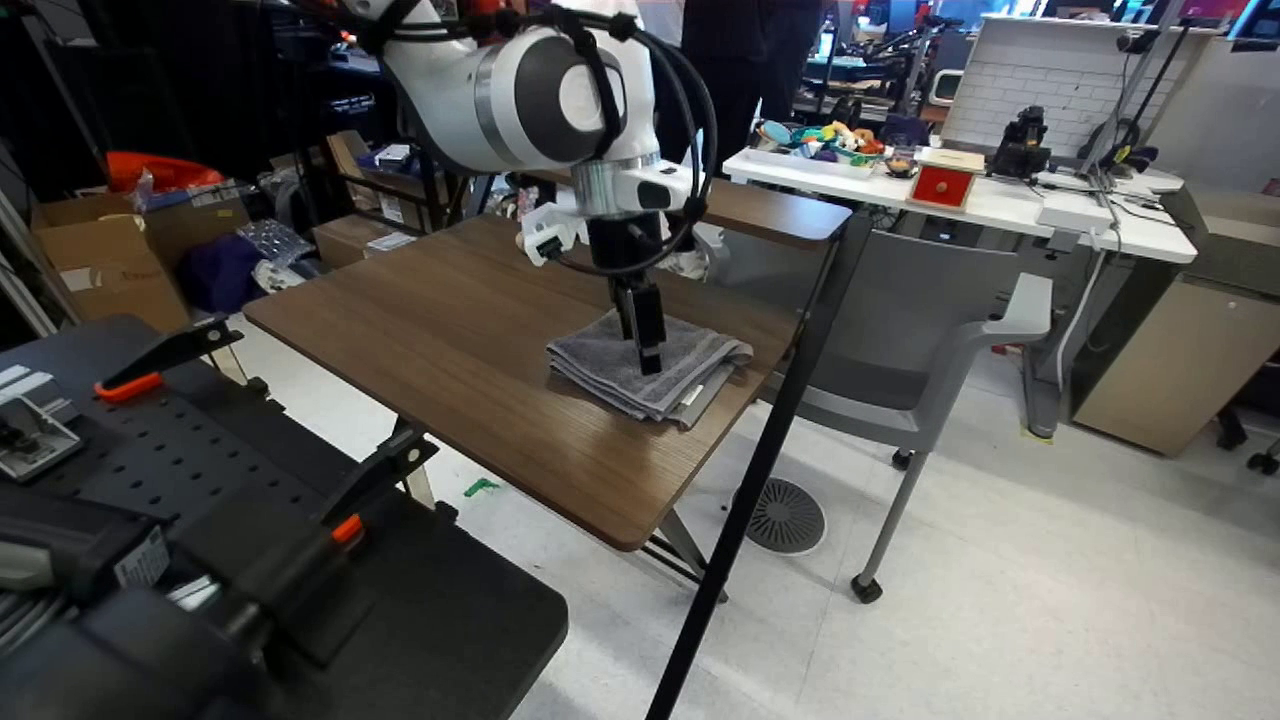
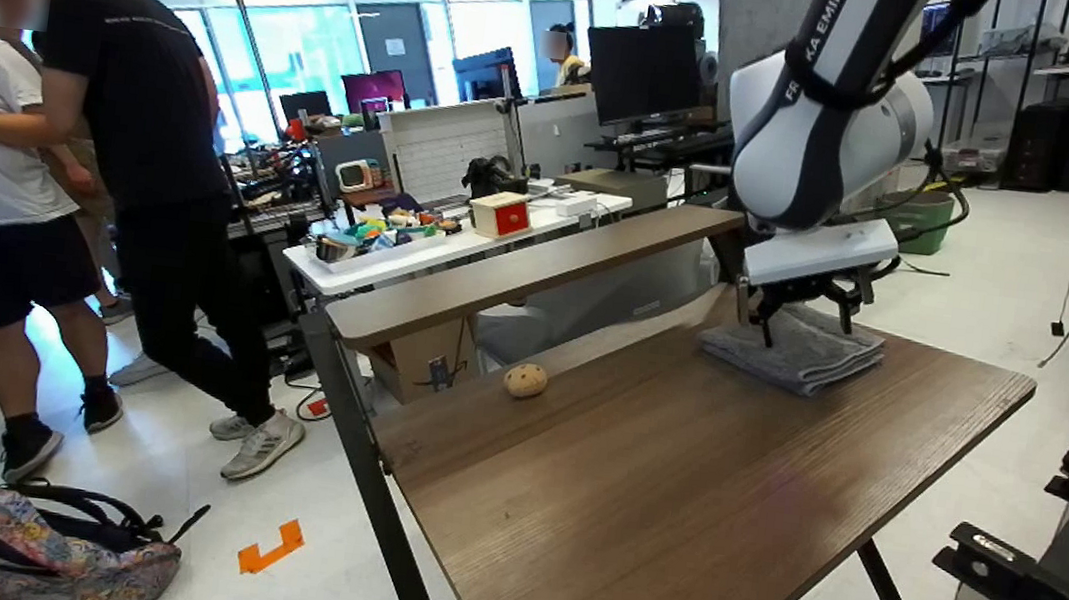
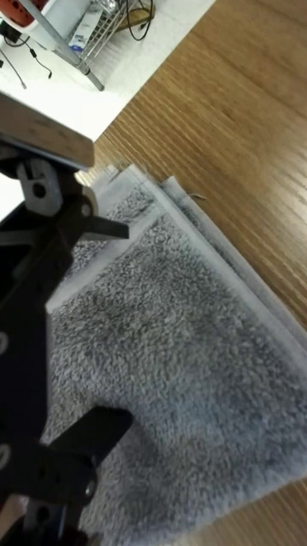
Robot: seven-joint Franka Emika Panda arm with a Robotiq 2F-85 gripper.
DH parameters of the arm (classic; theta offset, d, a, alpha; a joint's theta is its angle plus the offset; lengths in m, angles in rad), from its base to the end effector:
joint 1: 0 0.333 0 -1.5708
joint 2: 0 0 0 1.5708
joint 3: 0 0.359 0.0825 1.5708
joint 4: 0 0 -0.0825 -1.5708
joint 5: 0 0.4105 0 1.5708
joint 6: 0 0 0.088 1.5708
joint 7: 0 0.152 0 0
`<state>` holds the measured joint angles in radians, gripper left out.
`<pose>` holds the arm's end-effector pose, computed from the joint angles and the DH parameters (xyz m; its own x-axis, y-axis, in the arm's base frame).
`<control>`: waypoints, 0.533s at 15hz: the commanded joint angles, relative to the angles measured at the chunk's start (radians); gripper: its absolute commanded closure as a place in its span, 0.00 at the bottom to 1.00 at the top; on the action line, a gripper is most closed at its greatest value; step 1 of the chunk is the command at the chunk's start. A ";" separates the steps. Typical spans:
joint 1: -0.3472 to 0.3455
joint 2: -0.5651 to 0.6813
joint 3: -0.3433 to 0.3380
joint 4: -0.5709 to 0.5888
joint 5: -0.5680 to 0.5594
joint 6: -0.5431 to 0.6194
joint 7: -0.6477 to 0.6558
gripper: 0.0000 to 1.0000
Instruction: Move the potato to the left, wipe the table with the grey towel
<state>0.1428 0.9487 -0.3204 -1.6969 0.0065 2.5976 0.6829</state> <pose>0.6918 -0.1149 0.0252 0.7412 -0.6558 0.1433 -0.6703 -0.7119 0.2093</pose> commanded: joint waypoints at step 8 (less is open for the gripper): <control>-0.084 0.128 0.017 0.169 0.047 -0.140 0.059 0.00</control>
<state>0.1218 0.9877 -0.3157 -1.6577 0.0166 2.5771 0.7089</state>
